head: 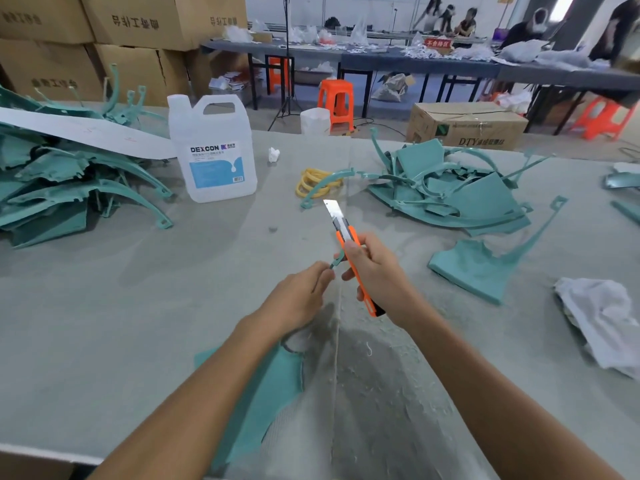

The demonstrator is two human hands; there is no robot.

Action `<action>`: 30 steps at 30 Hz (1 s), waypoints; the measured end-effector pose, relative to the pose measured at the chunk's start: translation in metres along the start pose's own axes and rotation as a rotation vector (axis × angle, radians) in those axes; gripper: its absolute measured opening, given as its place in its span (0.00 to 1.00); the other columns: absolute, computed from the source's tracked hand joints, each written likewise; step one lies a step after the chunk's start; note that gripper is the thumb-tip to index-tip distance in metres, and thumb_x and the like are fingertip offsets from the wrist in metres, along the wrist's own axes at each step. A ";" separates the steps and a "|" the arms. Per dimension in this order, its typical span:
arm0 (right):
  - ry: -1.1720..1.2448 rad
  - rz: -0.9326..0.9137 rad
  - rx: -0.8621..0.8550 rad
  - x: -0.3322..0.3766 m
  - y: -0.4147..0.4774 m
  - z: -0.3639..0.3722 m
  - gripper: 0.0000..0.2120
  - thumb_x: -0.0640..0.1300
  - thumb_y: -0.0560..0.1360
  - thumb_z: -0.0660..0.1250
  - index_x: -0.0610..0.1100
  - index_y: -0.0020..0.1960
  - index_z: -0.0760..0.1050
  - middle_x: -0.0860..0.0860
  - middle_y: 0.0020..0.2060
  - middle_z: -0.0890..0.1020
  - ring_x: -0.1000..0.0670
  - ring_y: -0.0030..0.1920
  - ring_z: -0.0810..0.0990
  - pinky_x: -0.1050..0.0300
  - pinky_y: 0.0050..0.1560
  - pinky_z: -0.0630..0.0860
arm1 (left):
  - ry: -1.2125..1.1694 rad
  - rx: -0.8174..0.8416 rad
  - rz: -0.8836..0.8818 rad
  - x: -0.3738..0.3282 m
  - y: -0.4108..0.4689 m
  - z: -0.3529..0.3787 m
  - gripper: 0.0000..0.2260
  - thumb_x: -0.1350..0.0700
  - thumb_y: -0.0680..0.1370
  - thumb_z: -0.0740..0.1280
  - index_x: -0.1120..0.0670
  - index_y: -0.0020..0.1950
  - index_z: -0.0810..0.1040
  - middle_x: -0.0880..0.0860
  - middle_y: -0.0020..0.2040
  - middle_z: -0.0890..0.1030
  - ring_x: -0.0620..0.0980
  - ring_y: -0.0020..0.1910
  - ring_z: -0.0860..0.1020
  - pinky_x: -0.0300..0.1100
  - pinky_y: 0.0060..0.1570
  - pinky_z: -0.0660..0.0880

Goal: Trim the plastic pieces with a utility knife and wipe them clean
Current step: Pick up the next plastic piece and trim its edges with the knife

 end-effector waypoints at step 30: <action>-1.011 -0.202 -0.227 -0.043 -0.034 -0.017 0.17 0.63 0.84 0.46 0.52 0.58 0.64 0.52 0.42 0.80 0.42 0.34 0.79 0.51 0.29 0.71 | 0.174 -0.019 -0.054 0.017 0.043 0.020 0.17 0.47 0.86 0.48 0.50 0.42 0.66 0.54 0.45 0.76 0.60 0.49 0.75 0.50 0.46 0.70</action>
Point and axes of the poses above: each hand's wrist, its own y-axis towards the middle knuckle, its own z-axis out of the palm, x = y × z, the point moved 5 cm from there along y, towards the middle knuckle
